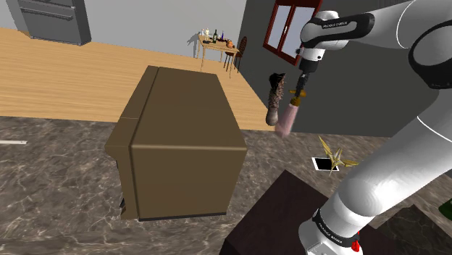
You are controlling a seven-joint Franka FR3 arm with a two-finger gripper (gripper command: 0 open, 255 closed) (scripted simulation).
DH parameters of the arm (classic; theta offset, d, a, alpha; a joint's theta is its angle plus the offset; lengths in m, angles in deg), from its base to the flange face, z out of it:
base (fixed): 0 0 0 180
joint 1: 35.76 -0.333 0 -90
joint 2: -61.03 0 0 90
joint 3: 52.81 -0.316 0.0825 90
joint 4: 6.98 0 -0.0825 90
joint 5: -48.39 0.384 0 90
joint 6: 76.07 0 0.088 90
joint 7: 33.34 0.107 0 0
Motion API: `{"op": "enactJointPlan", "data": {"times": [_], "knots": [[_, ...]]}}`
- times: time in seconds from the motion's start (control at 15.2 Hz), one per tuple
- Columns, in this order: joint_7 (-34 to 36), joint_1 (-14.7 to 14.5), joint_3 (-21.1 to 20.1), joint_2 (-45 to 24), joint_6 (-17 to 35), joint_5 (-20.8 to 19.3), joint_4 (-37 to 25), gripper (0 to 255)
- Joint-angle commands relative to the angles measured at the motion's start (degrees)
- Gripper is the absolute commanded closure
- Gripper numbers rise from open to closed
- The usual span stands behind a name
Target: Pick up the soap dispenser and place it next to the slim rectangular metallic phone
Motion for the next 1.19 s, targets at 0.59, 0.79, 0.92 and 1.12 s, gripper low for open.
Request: {"op": "enactJointPlan", "data": {"times": [0.59, 0.79, 0.92, 1.12], "knots": [[-17.19, 6.97, 9.26, -7.50, 1.06, 2.80, -7.27, 255], [-22.36, 9.40, 11.51, -11.13, 0.86, 4.97, -10.85, 255], [-25.88, 11.28, 12.83, -13.93, 0.54, 6.77, -13.65, 255], [-28.97, 13.24, 13.74, -16.66, 0.85, 8.59, -15.67, 255]]}}
